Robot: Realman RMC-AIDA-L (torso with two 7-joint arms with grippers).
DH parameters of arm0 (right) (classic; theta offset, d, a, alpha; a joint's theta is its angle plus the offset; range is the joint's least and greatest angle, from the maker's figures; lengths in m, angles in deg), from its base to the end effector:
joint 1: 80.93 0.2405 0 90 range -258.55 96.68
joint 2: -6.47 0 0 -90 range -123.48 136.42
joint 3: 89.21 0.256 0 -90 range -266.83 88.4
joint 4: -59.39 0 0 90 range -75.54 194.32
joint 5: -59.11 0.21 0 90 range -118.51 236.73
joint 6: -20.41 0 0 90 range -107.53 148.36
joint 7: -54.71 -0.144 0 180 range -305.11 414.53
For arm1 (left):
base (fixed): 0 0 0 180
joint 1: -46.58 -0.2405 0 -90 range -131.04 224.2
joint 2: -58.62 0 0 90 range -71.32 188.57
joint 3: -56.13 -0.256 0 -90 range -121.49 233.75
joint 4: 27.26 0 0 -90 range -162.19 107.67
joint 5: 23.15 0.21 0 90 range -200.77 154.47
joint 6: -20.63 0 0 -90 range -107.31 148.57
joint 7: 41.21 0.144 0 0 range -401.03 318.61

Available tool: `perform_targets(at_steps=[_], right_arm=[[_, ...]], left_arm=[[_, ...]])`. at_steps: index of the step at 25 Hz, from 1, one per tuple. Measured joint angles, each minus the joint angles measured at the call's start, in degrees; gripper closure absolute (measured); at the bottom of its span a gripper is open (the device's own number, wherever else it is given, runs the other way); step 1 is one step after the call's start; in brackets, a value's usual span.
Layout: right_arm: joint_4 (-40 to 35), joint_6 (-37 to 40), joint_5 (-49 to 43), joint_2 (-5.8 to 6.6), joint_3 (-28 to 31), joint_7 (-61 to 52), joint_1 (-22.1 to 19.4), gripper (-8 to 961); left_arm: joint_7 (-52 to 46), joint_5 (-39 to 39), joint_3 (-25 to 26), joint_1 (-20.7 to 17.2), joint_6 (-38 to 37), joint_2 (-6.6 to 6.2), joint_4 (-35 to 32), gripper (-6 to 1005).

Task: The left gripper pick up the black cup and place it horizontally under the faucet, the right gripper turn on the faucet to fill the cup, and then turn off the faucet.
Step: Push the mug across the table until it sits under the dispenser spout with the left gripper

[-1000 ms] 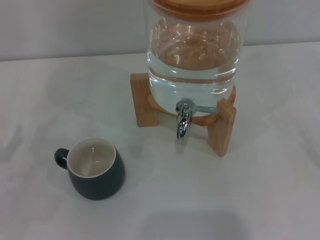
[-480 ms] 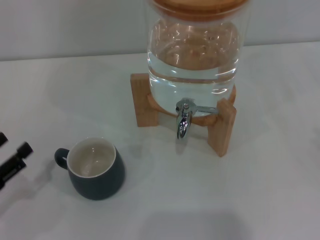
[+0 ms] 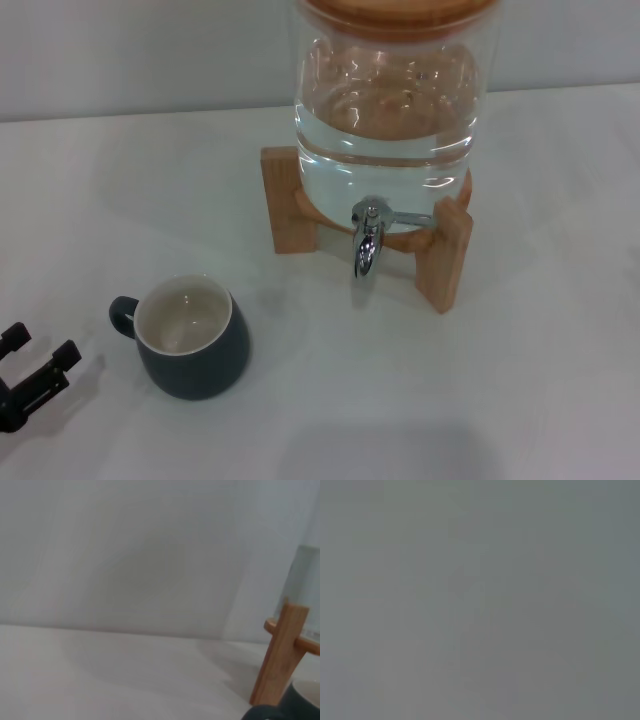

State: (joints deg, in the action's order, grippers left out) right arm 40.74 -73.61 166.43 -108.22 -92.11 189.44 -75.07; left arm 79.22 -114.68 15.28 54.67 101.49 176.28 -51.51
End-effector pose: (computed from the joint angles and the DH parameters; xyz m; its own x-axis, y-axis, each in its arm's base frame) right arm 0.4162 0.1857 0.1486 0.5955 0.3002 -0.7451 -0.7879 0.0371 -0.6147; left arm -0.3768 0.2276 0.0079 0.5855 0.3454 0.7334 0.7674 -0.5279 -0.3640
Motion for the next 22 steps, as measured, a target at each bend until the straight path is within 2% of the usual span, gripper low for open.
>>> perform_targets(at_steps=[9, 22], right_arm=[[-0.6, 0.0, 0.0, 0.0, -0.1, -0.2, 0.4, 128], [-0.9, -0.8, 0.0, -0.09, -0.3, -0.8, 0.9, 128]], left_arm=[[0.2, 2.9, -0.4, 4.4, -5.6, 1.13, 0.2, 177], [0.2, 5.0, -0.4, 8.3, -7.8, 1.39, 1.4, 183]])
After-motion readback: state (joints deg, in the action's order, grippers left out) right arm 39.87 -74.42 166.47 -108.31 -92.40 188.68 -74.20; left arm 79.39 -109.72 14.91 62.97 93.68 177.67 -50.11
